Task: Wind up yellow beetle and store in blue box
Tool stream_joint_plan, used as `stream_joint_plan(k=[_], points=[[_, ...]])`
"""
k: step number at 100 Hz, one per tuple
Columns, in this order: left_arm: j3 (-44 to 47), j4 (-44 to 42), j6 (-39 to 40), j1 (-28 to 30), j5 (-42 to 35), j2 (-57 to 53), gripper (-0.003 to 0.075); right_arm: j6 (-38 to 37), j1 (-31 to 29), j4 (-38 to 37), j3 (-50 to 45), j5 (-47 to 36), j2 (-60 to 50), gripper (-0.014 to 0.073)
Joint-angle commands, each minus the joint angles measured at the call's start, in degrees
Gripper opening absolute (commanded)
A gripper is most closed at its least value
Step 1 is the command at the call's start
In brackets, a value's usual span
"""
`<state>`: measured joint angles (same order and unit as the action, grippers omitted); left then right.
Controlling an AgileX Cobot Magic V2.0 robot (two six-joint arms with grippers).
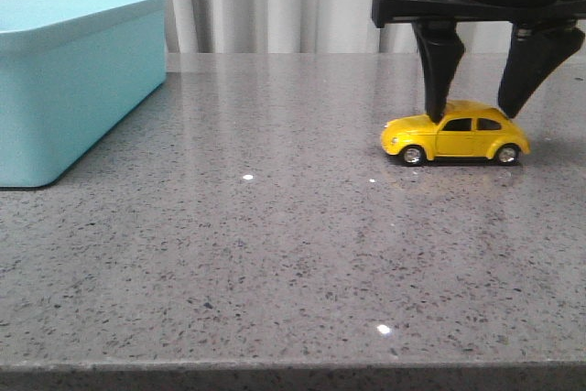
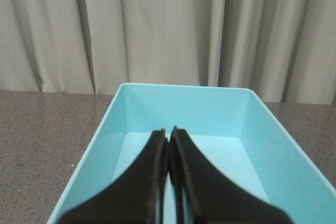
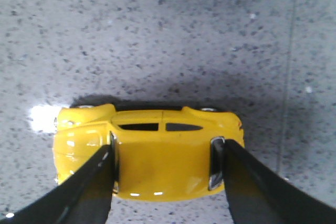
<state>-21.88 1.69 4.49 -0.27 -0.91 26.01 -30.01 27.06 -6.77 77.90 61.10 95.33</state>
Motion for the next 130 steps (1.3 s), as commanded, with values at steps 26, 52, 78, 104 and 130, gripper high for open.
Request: stream_joint_plan(k=[26, 52, 78, 104, 130], points=[[-2.11, 0.23, 0.38, 0.22, -4.68, 0.63, -0.0019, -0.06, -4.15, -6.23, 1.44, 5.6, -2.31, 0.0447], [-2.11, 0.23, 0.38, 0.22, -4.68, 0.63, -0.0019, -0.06, -7.4, -11.82, 1.44, 7.62, -4.22, 0.0447], [-2.11, 0.23, 0.38, 0.22, -4.68, 0.63, -0.0019, -0.06, -8.06, -11.66, 3.5, 7.15, -9.27, 0.0447], [-2.11, 0.23, 0.38, 0.22, -4.68, 0.63, -0.0019, -0.06, -7.46, -10.69, 6.04, 6.18, -19.13, 0.0447], [-2.11, 0.46, 0.38, 0.22, -4.54, 0.63, -0.0019, 0.58, -7.46, -10.61, 6.04, 4.34, -27.72, 0.0447]])
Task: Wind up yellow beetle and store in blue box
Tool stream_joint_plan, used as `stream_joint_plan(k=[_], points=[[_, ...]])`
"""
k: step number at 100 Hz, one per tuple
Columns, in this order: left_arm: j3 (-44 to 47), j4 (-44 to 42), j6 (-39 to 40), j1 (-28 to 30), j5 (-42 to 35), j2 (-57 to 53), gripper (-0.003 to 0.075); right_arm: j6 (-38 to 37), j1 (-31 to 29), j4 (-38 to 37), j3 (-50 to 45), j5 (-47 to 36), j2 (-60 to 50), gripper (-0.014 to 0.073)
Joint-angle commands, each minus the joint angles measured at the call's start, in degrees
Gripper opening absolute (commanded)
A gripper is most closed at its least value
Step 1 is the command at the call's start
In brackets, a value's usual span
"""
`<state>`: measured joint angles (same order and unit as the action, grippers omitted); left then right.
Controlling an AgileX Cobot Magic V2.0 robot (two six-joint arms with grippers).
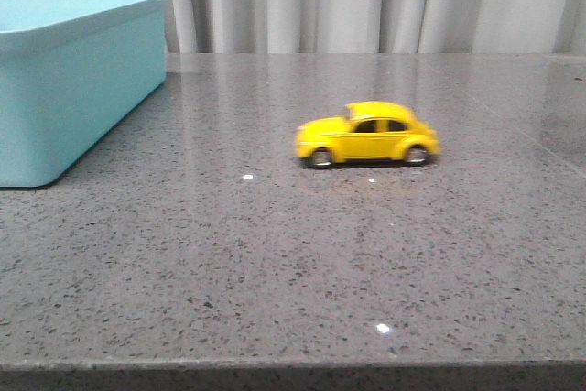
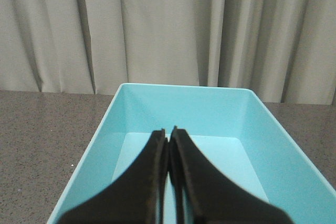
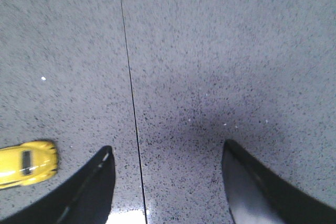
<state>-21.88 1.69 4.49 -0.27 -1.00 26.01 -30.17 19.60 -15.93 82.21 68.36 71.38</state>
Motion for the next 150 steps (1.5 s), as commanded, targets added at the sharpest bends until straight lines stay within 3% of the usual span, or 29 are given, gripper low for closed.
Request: stream_joint_plan(k=[1, 17, 32, 61, 73, 83, 98, 111, 134, 150], points=[[-2.11, 0.46, 0.38, 0.22, -4.45, 0.63, -0.0019, 0.84, 0.0, -1.45, 1.73, -2.9, -3.99, 0.0447], [-2.72, 0.46, 0.38, 0.22, -3.5, 0.77, -0.0019, 2.26, 0.0, -1.43, 0.52, -5.06, -9.61, 0.0447], [-6.56, 0.46, 0.38, -1.32, 2.08, 2.22, -0.0019, 2.3, 0.0, -1.43, -4.39, -10.44, -16.15, 0.0447], [-17.71, -0.04, 0.26, -10.28, 10.37, 8.84, -0.0018, 2.3, 0.0, -0.7, -16.25, -16.76, -27.62, 0.0447], [-22.71, -0.16, -3.86, -14.78, 14.37, 13.61, -0.0006, 2.3, 0.0, -0.7, -20.5, -19.41, -31.79, 0.0447], [-26.19, -0.16, -8.99, -18.38, 15.34, 18.17, 0.0063, 2.3, 0.0, -0.53, -23.71, -21.77, -35.02, 0.0447], [-32.18, -0.16, -14.72, -23.25, 17.82, 25.47, 0.0279, 2.3, 0.0, 1.11, -26.66, -21.94, -37.58, 0.0447], [-38.91, -0.16, -20.37, -26.95, 26.65, 33.0, 0.0403, 2.3, 0.0, 2.73, -27.2, -21.94, -37.74, 0.0447], [-53.12, 0.66, -33.37, -31.57, 46.3, 46.06, 0.0414, 2.3, 0.0, 3.98, -27.2, -24.08, -37.74, 0.0447], [-60.96, 1.02, -38.31, -33.13, 54.51, 53.61, 0.0414, 2.3, 0.0, 3.98, -27.2, -24.36, -37.74, 0.0447]])
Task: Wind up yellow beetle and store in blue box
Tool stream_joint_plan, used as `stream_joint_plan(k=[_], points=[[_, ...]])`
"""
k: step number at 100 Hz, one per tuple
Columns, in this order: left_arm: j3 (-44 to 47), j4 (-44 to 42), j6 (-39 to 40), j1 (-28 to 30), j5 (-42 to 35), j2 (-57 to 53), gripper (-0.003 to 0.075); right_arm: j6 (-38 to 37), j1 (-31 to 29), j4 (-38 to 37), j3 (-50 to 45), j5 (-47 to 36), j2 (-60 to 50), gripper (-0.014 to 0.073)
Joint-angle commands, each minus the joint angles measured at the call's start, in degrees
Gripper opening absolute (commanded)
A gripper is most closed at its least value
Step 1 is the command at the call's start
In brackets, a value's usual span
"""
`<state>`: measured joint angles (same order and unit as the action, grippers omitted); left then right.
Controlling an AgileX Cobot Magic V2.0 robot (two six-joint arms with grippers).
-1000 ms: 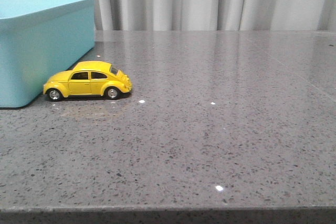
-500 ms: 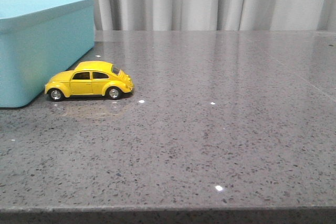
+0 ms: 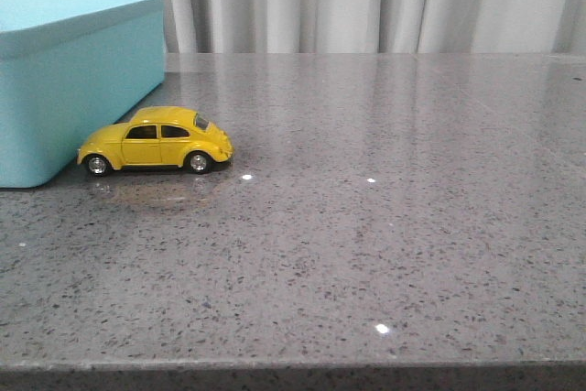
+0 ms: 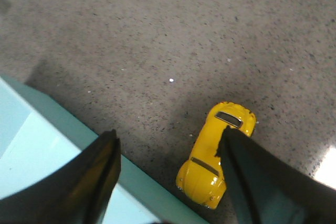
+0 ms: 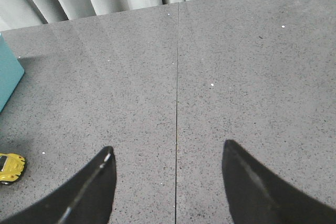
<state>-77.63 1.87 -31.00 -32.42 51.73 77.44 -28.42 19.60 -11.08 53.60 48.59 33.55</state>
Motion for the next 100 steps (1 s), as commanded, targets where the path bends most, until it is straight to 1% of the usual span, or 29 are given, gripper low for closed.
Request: stream_joint_plan(k=[1, 14, 37, 72, 100], points=[[-5.46, 0.83, -2.95, -0.98, 2.17, 2.46, 0.0414, 0.55, 0.0, -0.87, 1.41, -4.6, 0.1, 0.0447], [-8.62, 1.21, -5.16, -1.02, 4.55, 6.99, 0.0414, 0.55, 0.0, -0.82, 1.41, -4.64, 0.1, 0.0447], [-8.84, 1.21, -7.64, -1.02, 7.27, 12.62, 0.0412, 0.55, 0.0, -0.82, 1.41, -4.64, 0.1, 0.0447], [-8.84, 1.21, -7.64, -1.02, 7.26, 17.61, 0.0412, 0.55, 0.0, -0.82, 1.41, -4.64, 0.1, 0.0447], [-8.84, 1.43, -7.64, -1.02, 8.68, 19.87, 0.0412, 0.55, 0.0, -0.82, 1.41, -4.64, 0.1, 0.0447]])
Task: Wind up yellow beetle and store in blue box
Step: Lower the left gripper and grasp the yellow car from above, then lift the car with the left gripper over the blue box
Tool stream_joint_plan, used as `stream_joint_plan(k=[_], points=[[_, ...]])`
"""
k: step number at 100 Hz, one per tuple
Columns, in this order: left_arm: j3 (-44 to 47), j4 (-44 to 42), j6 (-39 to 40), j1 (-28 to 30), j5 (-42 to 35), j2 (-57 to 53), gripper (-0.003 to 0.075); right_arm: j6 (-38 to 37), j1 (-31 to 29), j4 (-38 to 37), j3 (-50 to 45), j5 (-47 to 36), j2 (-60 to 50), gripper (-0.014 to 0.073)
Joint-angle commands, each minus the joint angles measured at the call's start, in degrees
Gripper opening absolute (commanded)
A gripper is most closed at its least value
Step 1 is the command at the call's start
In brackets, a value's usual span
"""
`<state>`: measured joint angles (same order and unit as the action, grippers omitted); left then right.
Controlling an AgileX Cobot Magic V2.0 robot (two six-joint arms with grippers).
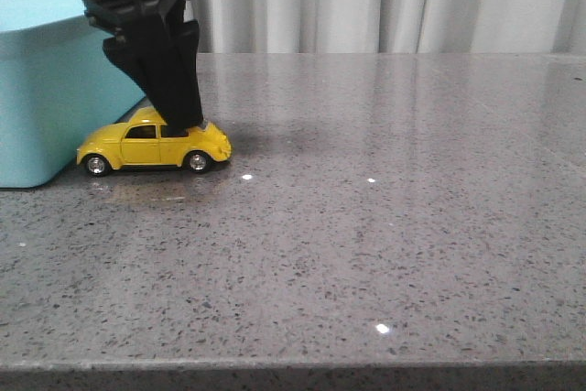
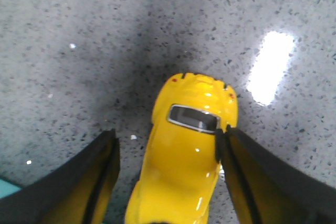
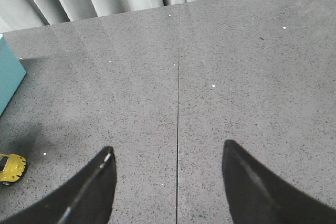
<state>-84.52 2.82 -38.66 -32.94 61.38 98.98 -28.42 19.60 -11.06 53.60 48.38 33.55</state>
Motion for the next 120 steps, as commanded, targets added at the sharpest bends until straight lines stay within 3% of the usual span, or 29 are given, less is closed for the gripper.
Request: stream_joint_plan(k=[1, 37, 80, 120], points=[[-1.95, 0.48, 0.01, -0.5, -0.97, -1.66, 0.0412, 0.55, 0.0, -0.84, 1.41, -4.43, 0.1, 0.0447], [-1.95, 0.6, 0.01, -0.5, -0.83, -1.66, 0.0403, 0.55, 0.0, -0.86, 1.41, -4.43, 0.1, 0.0447], [-1.95, 0.6, 0.01, -0.5, -0.83, -1.66, 0.0188, 0.55, 0.0, -0.73, 1.41, -4.45, 0.1, 0.0447], [-7.68, 3.08, 0.01, -0.5, 0.08, -1.66, 0.0148, 0.55, 0.0, -0.67, 1.41, -4.45, 0.1, 0.0447]])
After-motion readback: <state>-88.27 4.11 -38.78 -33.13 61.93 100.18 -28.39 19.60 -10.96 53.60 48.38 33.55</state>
